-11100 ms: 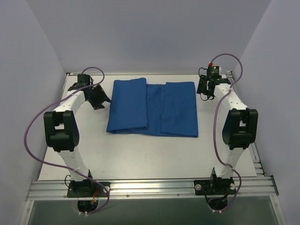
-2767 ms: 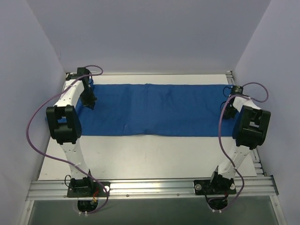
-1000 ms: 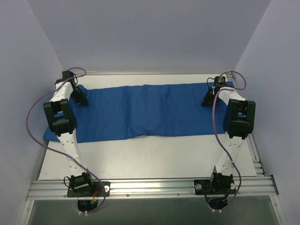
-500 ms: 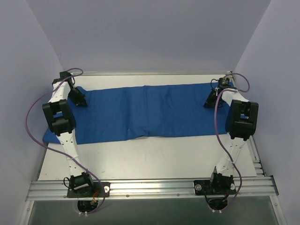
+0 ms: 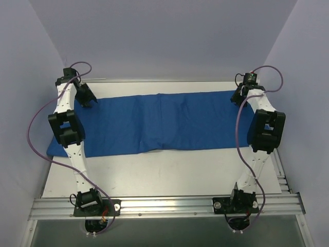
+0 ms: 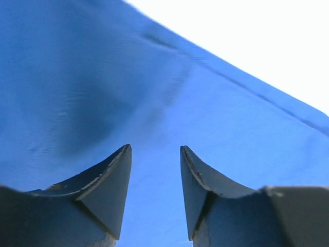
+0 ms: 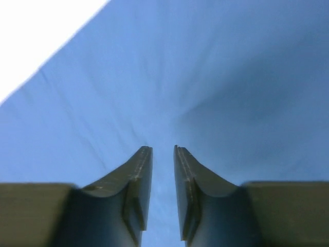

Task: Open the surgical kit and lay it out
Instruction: Open the surgical kit at the center of the board.

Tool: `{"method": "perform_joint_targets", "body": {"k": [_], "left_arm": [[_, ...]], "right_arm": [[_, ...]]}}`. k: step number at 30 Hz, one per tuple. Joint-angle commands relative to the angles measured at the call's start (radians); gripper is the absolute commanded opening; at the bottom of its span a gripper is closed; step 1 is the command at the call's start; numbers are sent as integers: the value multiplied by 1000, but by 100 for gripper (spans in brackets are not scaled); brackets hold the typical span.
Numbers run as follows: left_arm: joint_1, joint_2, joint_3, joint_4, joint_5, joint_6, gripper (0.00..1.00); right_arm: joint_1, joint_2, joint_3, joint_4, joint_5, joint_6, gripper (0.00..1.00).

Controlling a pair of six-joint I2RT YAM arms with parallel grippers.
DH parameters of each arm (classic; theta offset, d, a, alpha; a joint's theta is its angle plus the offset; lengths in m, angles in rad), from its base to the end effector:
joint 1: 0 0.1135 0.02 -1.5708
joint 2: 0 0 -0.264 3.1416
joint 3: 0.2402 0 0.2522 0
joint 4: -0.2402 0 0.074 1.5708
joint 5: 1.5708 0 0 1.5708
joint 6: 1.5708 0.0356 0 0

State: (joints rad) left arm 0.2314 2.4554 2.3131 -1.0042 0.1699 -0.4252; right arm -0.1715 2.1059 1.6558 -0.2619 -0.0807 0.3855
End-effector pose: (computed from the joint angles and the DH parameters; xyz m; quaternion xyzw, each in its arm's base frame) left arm 0.5077 0.1134 0.2060 -0.2972 0.9278 -0.1029 0.2008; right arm 0.4776 -0.0798 0.2165 0.2336 0.8781 0.0809 0.4097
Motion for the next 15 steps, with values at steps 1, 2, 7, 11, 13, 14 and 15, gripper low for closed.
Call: {"method": "perform_joint_targets", "body": {"k": [1,2,7,11,13,14,15], "left_arm": [[-24,-84,55,32,57,7,52],[-24,-88,42,36,74,-4,53],[-26,-145,-118,110,166,-67,55],[-30,-170,-162,115,189,-66,56],[-29,-171,-159,107,192,-67,56],[-30,-167,-152,104,197,-67,56],[-33,-164,-146,95,197,-69,56]], "right_arm": [[-13,12,129,93,171,-5,33],[-17,53,165,105,188,-10,35],[-33,232,435,35,242,-59,43],[-42,298,487,72,268,-79,45],[-46,315,498,81,288,-66,47],[-51,330,504,84,295,-48,48],[-51,339,510,87,298,-42,50]]}}
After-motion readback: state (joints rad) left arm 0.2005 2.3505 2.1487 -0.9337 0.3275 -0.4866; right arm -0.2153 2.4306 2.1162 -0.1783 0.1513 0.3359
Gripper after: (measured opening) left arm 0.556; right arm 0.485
